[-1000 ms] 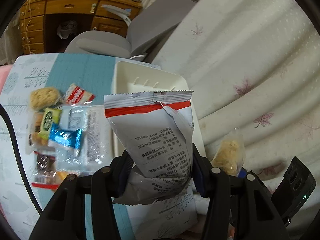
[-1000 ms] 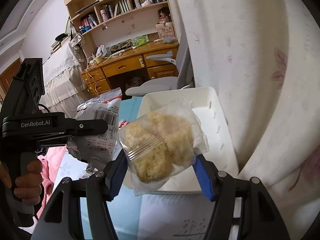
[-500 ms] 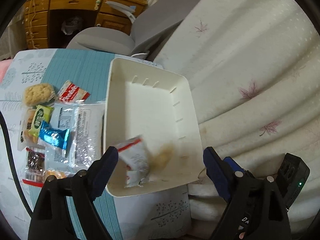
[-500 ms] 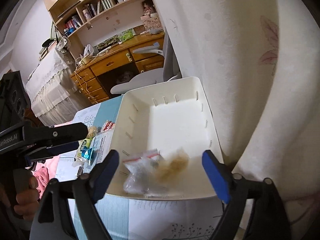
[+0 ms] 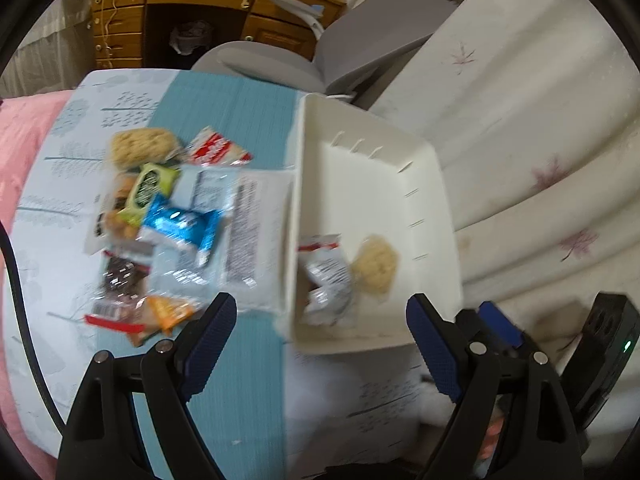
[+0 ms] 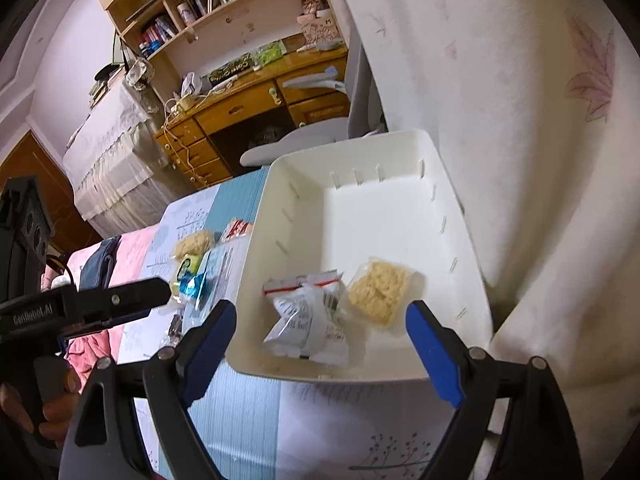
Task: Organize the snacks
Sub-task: 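Carry both snacks into the white tray and open both tools, then move both open tools back to the snack pile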
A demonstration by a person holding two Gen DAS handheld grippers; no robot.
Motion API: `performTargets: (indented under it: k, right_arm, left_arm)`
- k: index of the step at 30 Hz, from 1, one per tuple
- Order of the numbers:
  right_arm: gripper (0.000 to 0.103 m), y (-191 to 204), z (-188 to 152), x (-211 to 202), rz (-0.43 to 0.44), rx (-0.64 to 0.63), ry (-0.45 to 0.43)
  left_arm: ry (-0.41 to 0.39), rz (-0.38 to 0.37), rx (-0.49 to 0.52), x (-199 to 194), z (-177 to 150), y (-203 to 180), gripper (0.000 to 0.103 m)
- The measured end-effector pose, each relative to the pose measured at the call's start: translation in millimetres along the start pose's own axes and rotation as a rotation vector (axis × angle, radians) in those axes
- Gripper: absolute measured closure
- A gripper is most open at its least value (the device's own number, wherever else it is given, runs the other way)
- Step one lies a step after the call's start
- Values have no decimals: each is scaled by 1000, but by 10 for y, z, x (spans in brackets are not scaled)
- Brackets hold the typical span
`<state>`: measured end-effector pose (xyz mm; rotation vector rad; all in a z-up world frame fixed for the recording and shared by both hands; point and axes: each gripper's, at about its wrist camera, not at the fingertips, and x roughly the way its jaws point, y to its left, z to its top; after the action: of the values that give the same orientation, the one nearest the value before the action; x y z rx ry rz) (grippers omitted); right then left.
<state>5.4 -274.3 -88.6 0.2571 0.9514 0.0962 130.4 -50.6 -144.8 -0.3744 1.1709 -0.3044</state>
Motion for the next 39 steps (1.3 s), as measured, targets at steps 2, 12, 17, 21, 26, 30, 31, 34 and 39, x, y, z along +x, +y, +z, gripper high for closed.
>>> performTargets:
  k: [2,12,17,21,26,30,31,34,39]
  right_arm:
    - [16,35,-41,26,13,7,14]
    - [16,284,-224,126,38,34,62]
    - [16,402,-302,183,52,73,87]
    - [16,498,-366,250,60,112,109]
    - [17,674,-408,351,63,143,120]
    - [17,862,-424,435,60,140,122]
    - [17,906,-430,454,59,135,123]
    - [17,1037,-424,523,52,117,123]
    - [18,1259,-402,658,27,71,130]
  left_arm:
    - [4,29,2,-20,-65,90,17]
    - [44,112,-11,-95,-254,562,17]
    - [79,139,-22,-104,-272,797,17]
    - [105,160,-20,-112,-267,969,17]
    - [133,180,-14,-138,-239,1198,17]
    - [159,192,-8,-120,-201,1388,17]
    - [164,193,-7,-112,-194,1431,17]
    - [188,199,-3,-65,-167,1553,17]
    - [226,205,4,51,-110,1729,17]
